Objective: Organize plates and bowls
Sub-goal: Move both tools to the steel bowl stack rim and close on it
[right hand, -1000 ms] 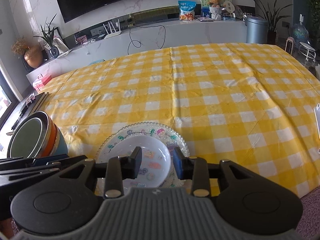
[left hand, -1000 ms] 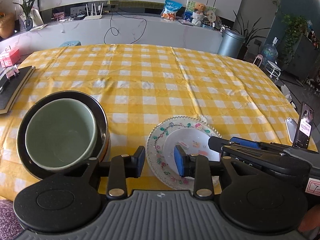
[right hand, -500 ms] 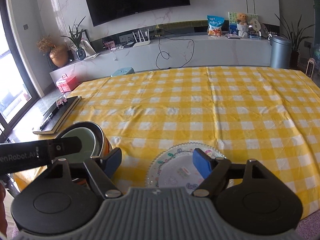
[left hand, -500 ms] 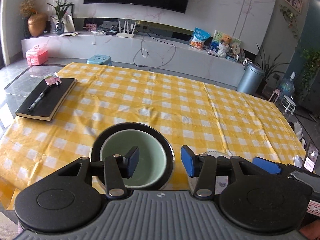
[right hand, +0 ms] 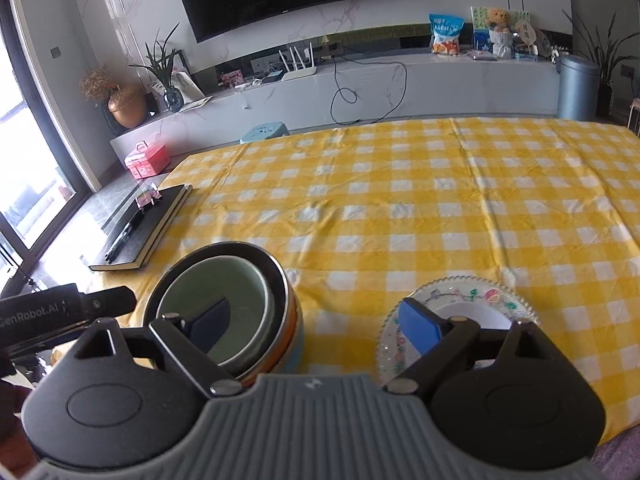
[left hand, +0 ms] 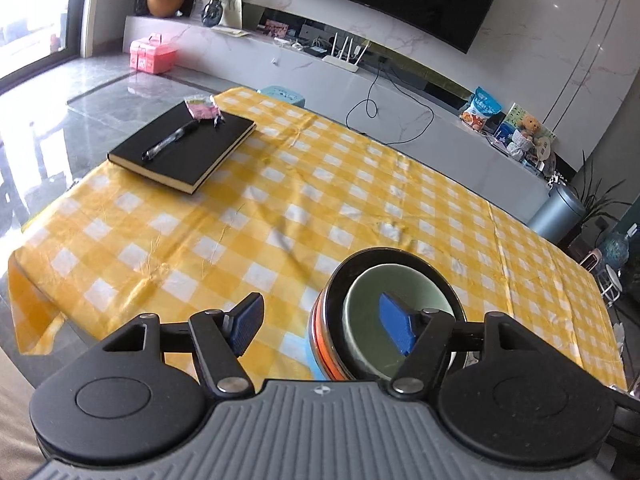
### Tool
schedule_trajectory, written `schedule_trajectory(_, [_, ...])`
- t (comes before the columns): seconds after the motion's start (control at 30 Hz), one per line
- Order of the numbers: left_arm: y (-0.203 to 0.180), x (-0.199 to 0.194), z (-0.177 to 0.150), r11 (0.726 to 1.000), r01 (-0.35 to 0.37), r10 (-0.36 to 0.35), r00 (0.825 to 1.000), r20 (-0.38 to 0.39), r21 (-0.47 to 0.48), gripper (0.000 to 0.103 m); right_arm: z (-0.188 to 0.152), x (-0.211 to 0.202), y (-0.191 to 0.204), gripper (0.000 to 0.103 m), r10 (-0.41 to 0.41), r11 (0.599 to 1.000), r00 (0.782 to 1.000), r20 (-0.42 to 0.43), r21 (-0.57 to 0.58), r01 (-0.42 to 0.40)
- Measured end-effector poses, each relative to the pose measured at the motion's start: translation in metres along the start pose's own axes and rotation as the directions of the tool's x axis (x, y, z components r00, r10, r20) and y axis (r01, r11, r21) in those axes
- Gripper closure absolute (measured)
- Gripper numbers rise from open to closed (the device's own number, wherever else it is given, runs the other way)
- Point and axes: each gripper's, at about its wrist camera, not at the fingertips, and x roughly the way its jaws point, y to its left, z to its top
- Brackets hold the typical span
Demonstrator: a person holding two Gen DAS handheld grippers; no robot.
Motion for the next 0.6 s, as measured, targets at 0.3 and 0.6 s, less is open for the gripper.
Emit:
schedule_trajectory(0.3, [0.024, 0.03, -0.013, 0.984, 0.042, -0.059, 0.994, -0.093, -0.174, 0.025, 0.002, 0.035, 0.001, 0.016, 0.022, 0.994, 0.988, -0.152, 0.108, -0.005])
schedule_trajectory(0.6, [0.033, 0.05, -0.018, 0.966, 0.062, -0.087, 0.992, -0.093, -0.249, 0.025, -0.004, 0.067, -0.012, 0.021, 0.108, 0.967, 0.967, -0.23, 0.25, -0.048])
